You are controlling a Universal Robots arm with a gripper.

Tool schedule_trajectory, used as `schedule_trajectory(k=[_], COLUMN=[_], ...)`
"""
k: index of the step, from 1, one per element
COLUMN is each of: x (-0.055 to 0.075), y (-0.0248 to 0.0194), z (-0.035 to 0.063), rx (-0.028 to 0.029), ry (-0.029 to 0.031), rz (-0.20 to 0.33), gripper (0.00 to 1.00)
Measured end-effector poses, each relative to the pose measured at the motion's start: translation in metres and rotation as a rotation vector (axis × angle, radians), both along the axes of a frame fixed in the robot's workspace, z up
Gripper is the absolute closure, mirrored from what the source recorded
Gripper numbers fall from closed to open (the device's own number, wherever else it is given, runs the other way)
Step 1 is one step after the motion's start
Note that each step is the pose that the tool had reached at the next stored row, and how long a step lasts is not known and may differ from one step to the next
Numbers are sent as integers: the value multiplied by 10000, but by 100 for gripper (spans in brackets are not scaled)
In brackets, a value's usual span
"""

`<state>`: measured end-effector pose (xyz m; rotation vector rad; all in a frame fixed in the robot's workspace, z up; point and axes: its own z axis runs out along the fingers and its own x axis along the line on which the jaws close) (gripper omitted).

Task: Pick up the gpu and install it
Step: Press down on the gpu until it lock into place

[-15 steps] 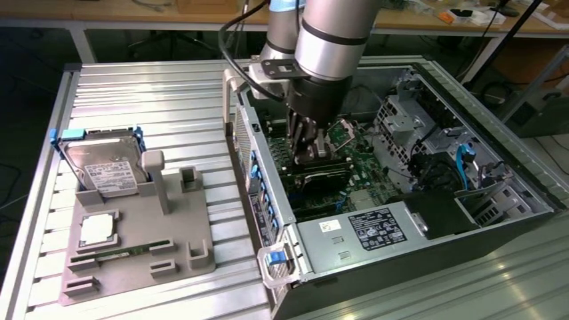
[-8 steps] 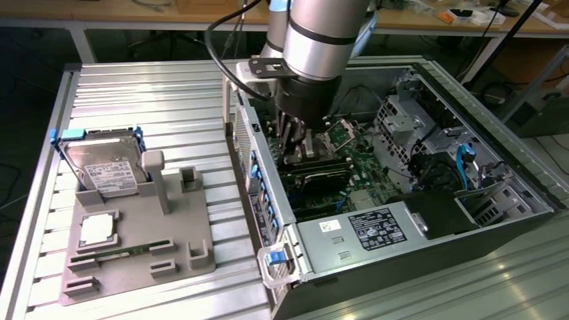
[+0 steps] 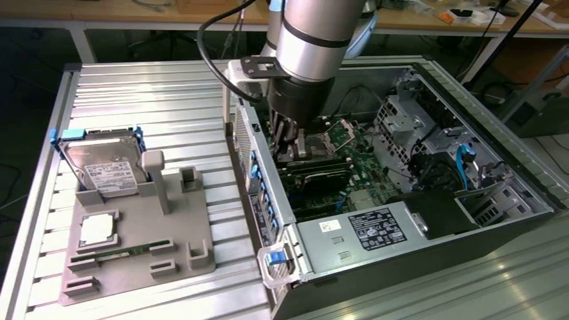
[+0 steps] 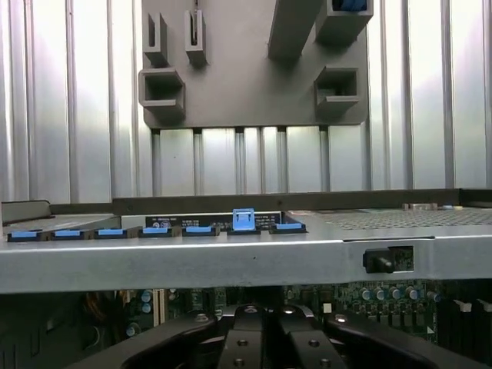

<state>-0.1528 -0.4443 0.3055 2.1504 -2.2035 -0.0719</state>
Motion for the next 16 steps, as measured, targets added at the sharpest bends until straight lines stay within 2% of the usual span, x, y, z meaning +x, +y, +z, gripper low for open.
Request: schedule_trajectory(k=[4,8,9,13,16], x=[-30,-32,-32,-31,-31], y=[0,-2,-3,-19,-30], z=[-6,8,13,23,52], rx=[41,188,207,213,251], ry=[16,18,21,35,43], rz=[13,8,8,10,9], gripper=[89,89,89,89,89])
